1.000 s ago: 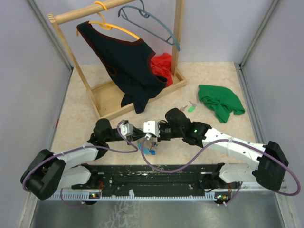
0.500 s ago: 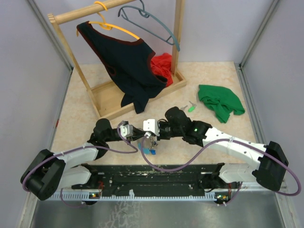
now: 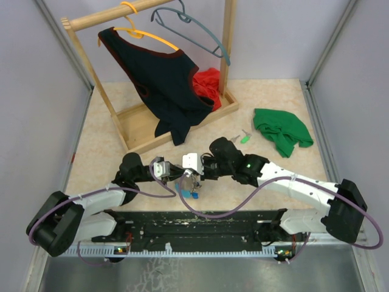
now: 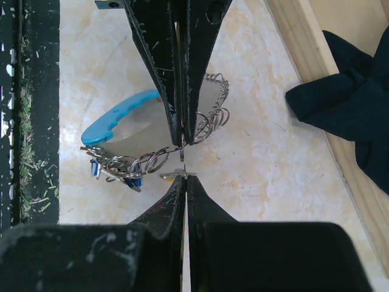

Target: Put the keys on the keyring

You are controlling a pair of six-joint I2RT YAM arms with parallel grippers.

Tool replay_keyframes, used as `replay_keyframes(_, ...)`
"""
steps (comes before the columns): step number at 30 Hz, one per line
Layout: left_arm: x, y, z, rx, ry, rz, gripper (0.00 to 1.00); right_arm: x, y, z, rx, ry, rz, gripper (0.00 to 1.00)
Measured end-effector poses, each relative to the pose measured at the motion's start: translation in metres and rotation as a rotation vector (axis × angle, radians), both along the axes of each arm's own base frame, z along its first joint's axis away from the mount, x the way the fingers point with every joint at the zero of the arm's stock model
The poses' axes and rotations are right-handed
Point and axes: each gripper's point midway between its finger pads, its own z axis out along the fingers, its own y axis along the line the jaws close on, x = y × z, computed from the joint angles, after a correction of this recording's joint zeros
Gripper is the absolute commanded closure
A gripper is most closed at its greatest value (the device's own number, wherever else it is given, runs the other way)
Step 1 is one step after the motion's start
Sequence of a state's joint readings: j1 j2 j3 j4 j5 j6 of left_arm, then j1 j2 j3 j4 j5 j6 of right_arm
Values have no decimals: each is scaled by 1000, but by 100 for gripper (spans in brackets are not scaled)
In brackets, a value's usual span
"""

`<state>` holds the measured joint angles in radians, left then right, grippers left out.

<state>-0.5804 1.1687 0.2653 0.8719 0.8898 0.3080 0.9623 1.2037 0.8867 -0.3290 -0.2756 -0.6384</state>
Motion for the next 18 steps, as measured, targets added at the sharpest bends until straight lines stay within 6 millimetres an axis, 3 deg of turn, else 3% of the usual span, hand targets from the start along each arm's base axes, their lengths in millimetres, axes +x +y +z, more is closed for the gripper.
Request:
replay_keyframes(5,-2,0,0,-2,-3,-9,100,0,1,-6,-13,18,-1,100)
replay_keyframes(18,-3,0,1,-4,-7,-18,100,-2,5,-1,8,24,9,100)
